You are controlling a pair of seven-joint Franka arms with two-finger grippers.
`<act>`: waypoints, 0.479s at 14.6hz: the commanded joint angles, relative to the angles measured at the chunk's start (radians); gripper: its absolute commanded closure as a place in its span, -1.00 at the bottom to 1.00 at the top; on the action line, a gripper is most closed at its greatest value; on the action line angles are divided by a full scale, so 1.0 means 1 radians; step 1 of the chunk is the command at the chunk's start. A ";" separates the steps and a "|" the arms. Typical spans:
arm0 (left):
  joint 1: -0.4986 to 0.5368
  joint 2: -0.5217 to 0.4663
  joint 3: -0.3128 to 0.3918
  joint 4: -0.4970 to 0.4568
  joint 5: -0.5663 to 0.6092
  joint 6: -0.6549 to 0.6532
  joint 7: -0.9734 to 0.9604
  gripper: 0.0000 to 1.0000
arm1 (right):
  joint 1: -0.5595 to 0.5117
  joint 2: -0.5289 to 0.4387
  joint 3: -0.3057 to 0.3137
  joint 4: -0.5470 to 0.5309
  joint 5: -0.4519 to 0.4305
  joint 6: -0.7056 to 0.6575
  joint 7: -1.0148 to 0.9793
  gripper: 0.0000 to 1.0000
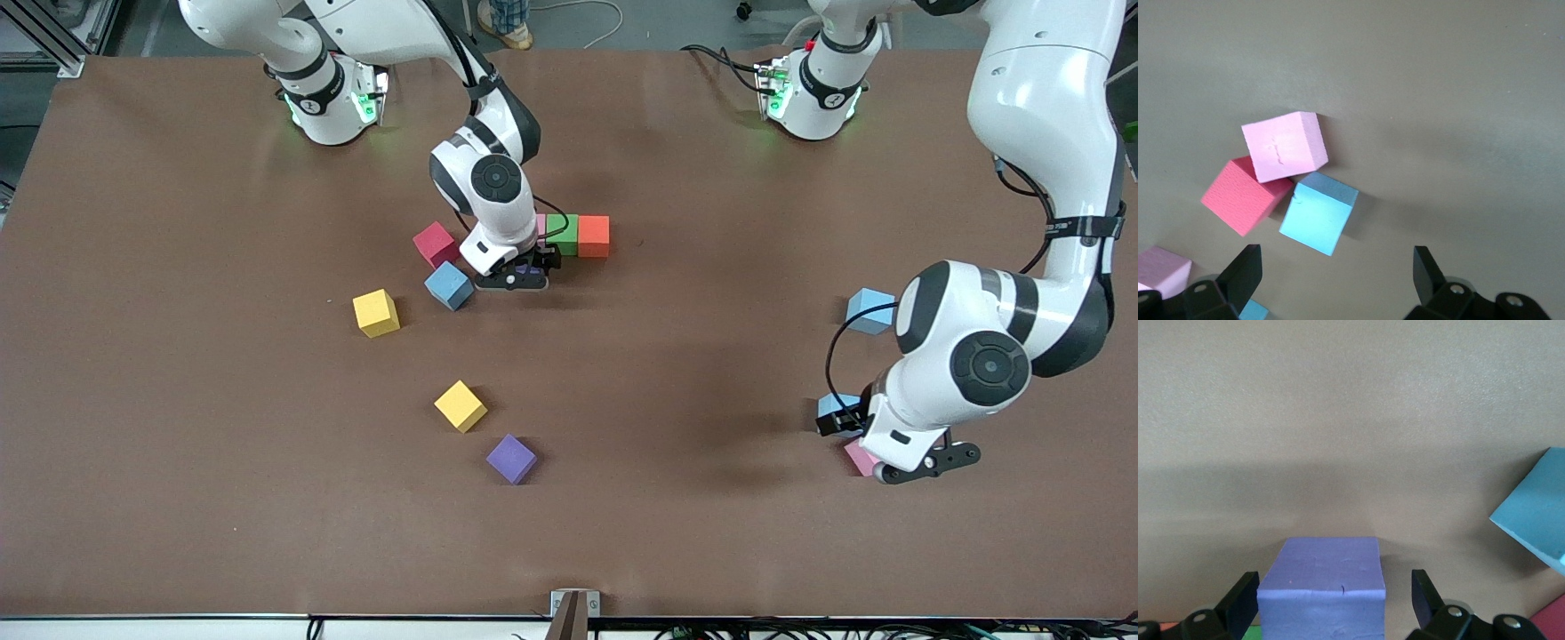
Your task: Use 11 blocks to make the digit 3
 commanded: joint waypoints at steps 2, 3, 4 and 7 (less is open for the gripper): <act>0.013 0.009 0.002 0.027 -0.011 -0.025 0.077 -1.00 | -0.005 -0.036 0.004 0.002 0.005 -0.012 -0.003 -1.00; 0.013 0.009 0.002 0.027 -0.009 -0.025 0.101 -1.00 | -0.005 -0.054 0.004 0.002 0.005 -0.029 -0.003 -1.00; 0.013 0.007 0.002 0.027 -0.009 -0.024 0.112 -1.00 | -0.005 -0.077 0.004 0.005 0.006 -0.050 -0.007 -1.00; 0.019 0.002 0.002 0.025 -0.009 -0.025 0.118 -1.00 | -0.011 -0.149 -0.006 0.004 0.009 -0.124 0.009 -1.00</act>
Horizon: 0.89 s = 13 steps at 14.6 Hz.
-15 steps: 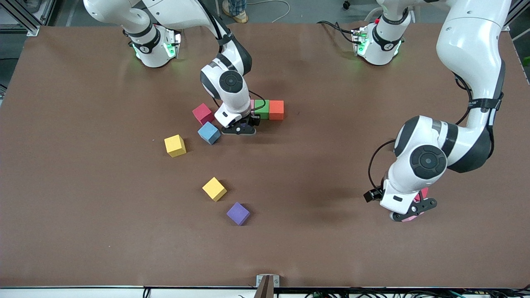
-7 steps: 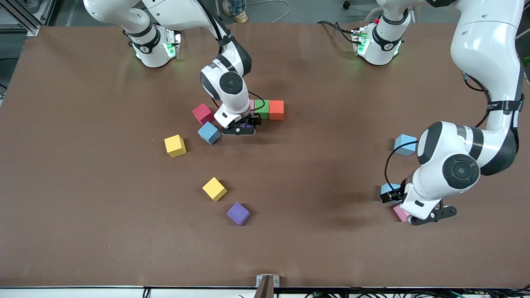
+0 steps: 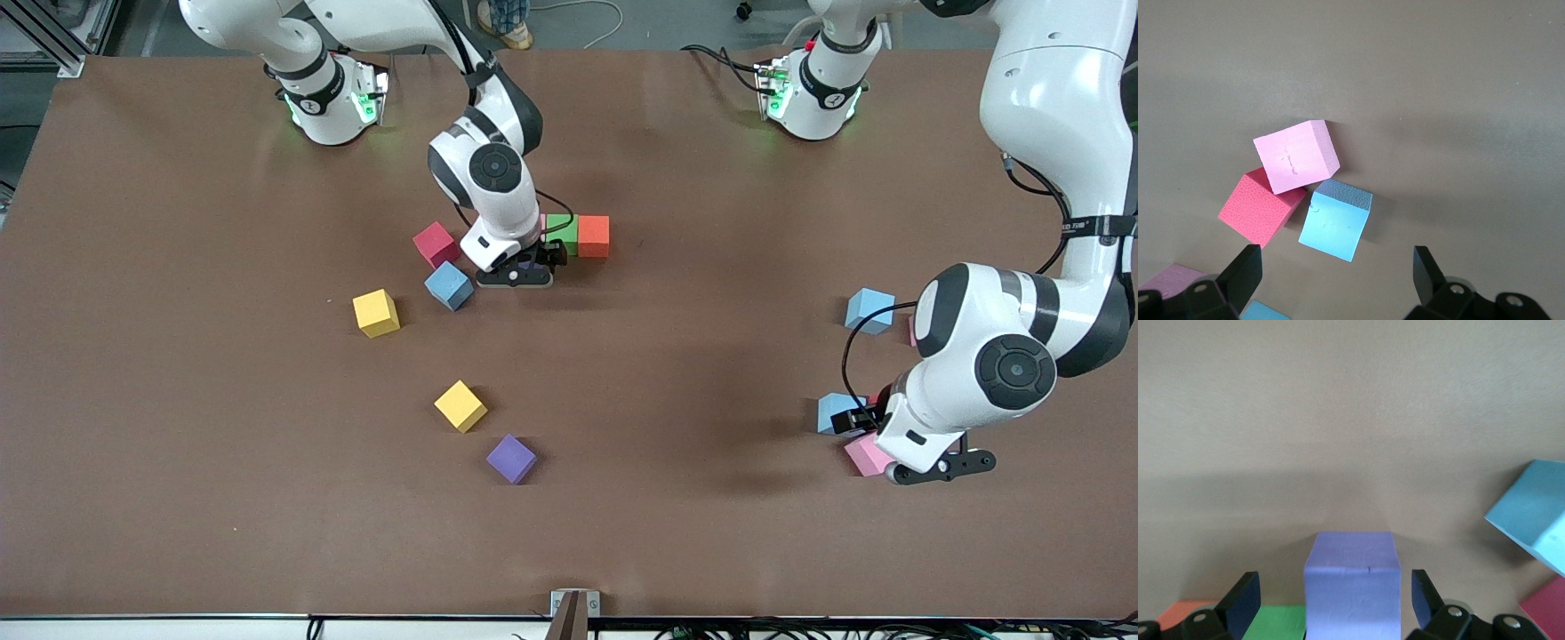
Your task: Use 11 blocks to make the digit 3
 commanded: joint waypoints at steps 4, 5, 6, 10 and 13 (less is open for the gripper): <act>0.004 -0.016 0.000 0.018 -0.017 -0.025 0.014 -1.00 | -0.125 -0.165 -0.018 -0.097 0.009 -0.100 0.015 -1.00; 0.004 -0.016 0.000 0.016 -0.017 -0.025 0.015 -1.00 | -0.169 -0.187 -0.018 -0.128 0.008 -0.100 0.013 -1.00; 0.006 -0.016 0.000 0.016 -0.015 -0.025 0.021 -1.00 | -0.197 -0.198 -0.023 -0.145 0.003 -0.100 0.012 -1.00; 0.011 -0.013 -0.007 -0.016 -0.017 -0.029 0.035 -1.00 | -0.257 -0.203 -0.037 -0.155 0.005 -0.179 0.173 -1.00; 0.011 -0.015 -0.007 -0.015 -0.013 -0.029 0.053 -1.00 | -0.256 -0.196 -0.035 -0.183 0.005 -0.148 0.416 -1.00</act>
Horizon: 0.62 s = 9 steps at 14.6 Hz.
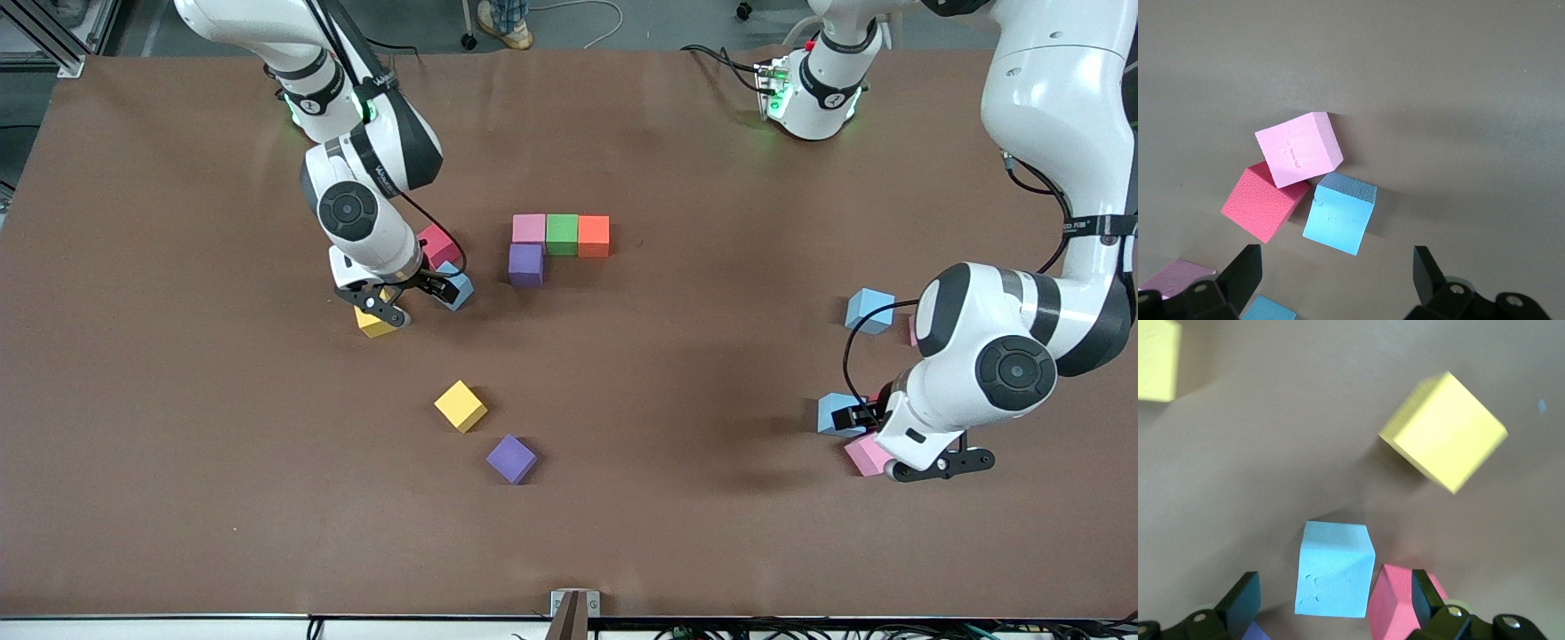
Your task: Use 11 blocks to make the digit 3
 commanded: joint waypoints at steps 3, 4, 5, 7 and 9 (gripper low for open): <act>0.005 -0.009 -0.004 -0.005 0.001 -0.013 0.059 -1.00 | 0.018 -0.020 0.013 -0.095 0.010 0.177 0.241 -1.00; 0.000 -0.006 -0.004 -0.007 0.002 -0.013 0.062 -1.00 | 0.030 -0.010 0.013 -0.106 0.010 0.211 0.243 -1.00; -0.001 -0.006 -0.004 -0.007 0.002 -0.013 0.065 -1.00 | 0.035 0.004 0.013 -0.108 0.010 0.228 0.243 -1.00; -0.003 -0.006 -0.004 -0.005 0.004 -0.013 0.065 -1.00 | 0.037 0.026 0.013 -0.108 0.010 0.244 0.243 -1.00; -0.001 -0.006 -0.004 -0.003 0.002 -0.013 0.067 -1.00 | 0.053 0.052 0.013 -0.108 0.010 0.262 0.241 -1.00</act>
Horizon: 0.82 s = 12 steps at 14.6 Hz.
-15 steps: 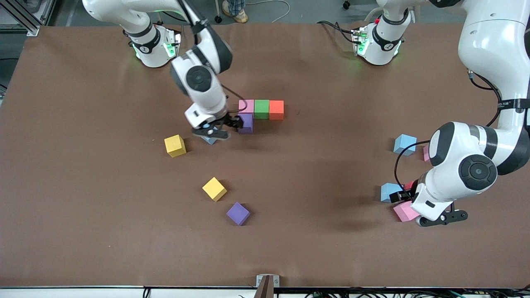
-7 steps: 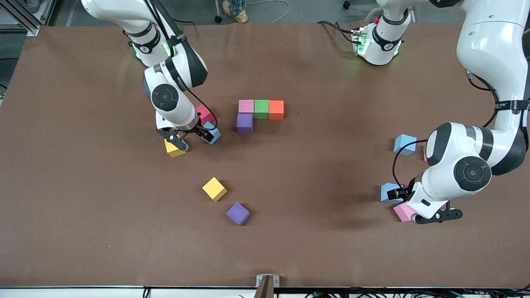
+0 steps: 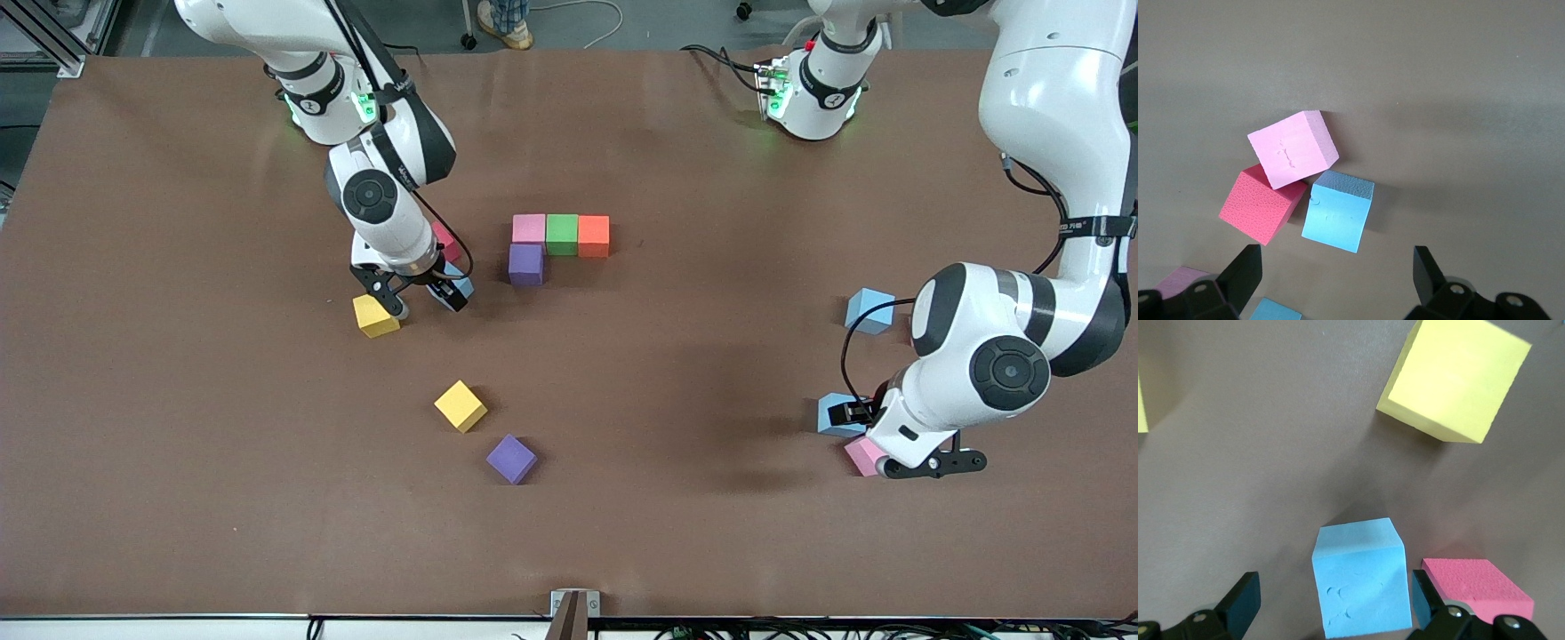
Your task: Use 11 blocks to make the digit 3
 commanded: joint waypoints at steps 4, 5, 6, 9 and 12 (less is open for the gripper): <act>0.007 0.001 -0.001 0.002 -0.001 -0.012 0.041 -1.00 | 0.031 0.038 0.000 -0.017 0.010 0.045 0.002 -1.00; 0.008 0.002 0.001 0.002 -0.002 -0.012 0.042 -1.00 | 0.033 0.038 0.000 -0.017 0.008 0.043 -0.002 -1.00; 0.008 0.004 0.002 0.002 -0.001 -0.012 0.044 -1.00 | 0.033 0.038 0.000 -0.019 0.005 0.041 -0.004 -1.00; 0.013 0.039 0.004 0.001 0.001 0.012 0.044 -1.00 | 0.036 0.038 0.001 -0.019 0.005 0.035 -0.050 -0.91; 0.025 0.048 0.004 0.001 0.002 0.018 0.125 -1.00 | 0.051 0.040 0.000 -0.019 0.005 0.031 -0.074 -0.11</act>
